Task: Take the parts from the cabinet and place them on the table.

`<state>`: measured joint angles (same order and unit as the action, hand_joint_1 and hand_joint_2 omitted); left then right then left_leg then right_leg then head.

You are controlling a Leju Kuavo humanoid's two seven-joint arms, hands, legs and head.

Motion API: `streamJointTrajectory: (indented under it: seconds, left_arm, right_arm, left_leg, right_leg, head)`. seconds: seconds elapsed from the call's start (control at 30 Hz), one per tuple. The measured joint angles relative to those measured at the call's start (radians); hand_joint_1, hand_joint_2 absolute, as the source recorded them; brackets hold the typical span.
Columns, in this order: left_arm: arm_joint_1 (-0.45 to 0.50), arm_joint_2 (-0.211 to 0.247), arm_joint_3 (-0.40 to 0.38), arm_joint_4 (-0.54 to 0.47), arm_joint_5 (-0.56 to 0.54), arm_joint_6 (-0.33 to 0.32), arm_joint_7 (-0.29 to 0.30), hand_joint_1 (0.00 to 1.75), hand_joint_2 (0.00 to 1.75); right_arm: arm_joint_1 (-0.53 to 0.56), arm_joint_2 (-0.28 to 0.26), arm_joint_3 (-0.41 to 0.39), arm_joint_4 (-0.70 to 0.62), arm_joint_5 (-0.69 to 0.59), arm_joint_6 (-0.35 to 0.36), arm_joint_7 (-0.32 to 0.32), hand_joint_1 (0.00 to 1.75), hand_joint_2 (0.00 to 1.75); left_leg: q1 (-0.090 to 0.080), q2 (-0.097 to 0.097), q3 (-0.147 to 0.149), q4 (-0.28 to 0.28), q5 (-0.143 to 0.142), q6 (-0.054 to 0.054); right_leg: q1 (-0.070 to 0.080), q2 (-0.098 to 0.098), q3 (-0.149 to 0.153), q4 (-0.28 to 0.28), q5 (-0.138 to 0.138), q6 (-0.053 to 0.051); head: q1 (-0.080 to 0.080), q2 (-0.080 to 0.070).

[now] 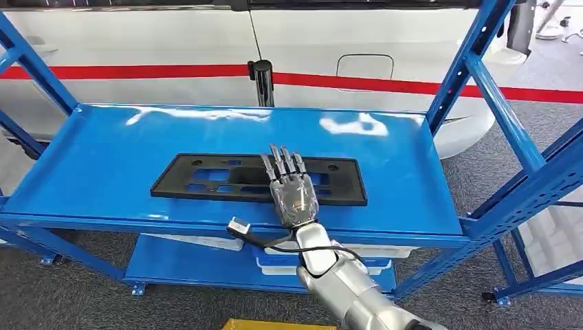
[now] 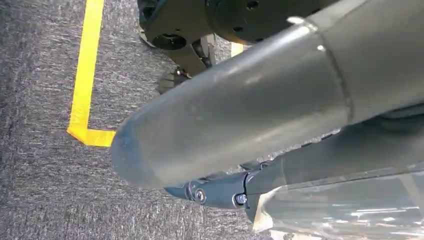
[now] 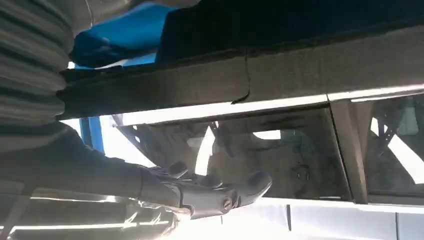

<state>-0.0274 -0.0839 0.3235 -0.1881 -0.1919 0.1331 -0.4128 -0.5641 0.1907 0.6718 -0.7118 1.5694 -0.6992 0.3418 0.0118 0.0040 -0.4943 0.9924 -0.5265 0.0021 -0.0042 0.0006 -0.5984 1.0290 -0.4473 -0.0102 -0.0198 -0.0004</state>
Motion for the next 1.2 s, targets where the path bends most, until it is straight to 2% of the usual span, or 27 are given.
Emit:
streamJointTrajectory:
  seconds: [0.17,0.37,0.6,1.0,1.1,1.2]
  left_arm:
    - [-0.001,-0.003,0.007,0.0,-0.002,0.0,0.0,0.0,0.0]
    - [-0.001,-0.006,0.011,0.0,-0.01,-0.004,-0.009,0.0,0.0]
    - [-0.001,-0.01,0.011,0.0,-0.014,-0.003,-0.013,0.0,0.0]
    - [-0.001,-0.013,0.031,0.0,-0.014,0.015,-0.013,0.0,0.0]
    - [-0.002,-0.013,0.033,0.0,-0.015,0.015,-0.019,0.0,0.0]
    - [-0.002,-0.014,0.035,0.0,-0.018,0.014,-0.024,0.0,0.0]
  right_arm:
    - [-0.024,0.007,0.009,0.041,0.0,0.0,0.009,0.0,1.75]
    - [-0.069,0.012,0.019,0.107,0.0,0.0,0.068,0.0,1.75]
    - [-0.108,0.003,0.022,0.177,-0.001,0.004,0.106,0.0,1.75]
    - [-0.133,0.001,0.022,0.227,-0.001,0.019,0.094,0.0,1.75]
    - [-0.135,0.002,0.017,0.23,-0.021,0.044,0.057,0.0,1.75]
    - [-0.137,0.008,-0.021,0.236,-0.083,0.105,-0.042,0.0,1.75]
  left_leg:
    - [0.0,0.0,0.003,0.0,-0.001,0.001]
    - [0.0,0.0,0.005,0.0,-0.001,0.001]
    - [-0.001,0.0,0.008,0.0,-0.002,0.001]
    - [-0.002,0.001,0.016,0.0,-0.004,0.001]
    - [-0.002,0.003,0.017,0.0,-0.004,0.001]
    - [-0.002,0.005,0.02,0.0,-0.007,0.002]
  right_leg:
    - [-0.001,0.0,0.003,0.0,0.0,0.0]
    - [-0.001,0.0,0.005,0.0,0.0,0.0]
    - [-0.001,0.0,0.008,0.0,0.0,0.0]
    - [-0.002,0.0,0.016,-0.001,-0.003,0.003]
    - [-0.002,0.0,0.017,-0.001,-0.003,0.003]
    - [-0.002,0.003,0.019,-0.001,-0.003,0.003]
  head:
    - [0.0,0.0]
    - [0.0,0.0]
    - [0.0,0.0]
    - [0.0,0.0]
    - [0.0,0.0]
    - [0.0,0.0]
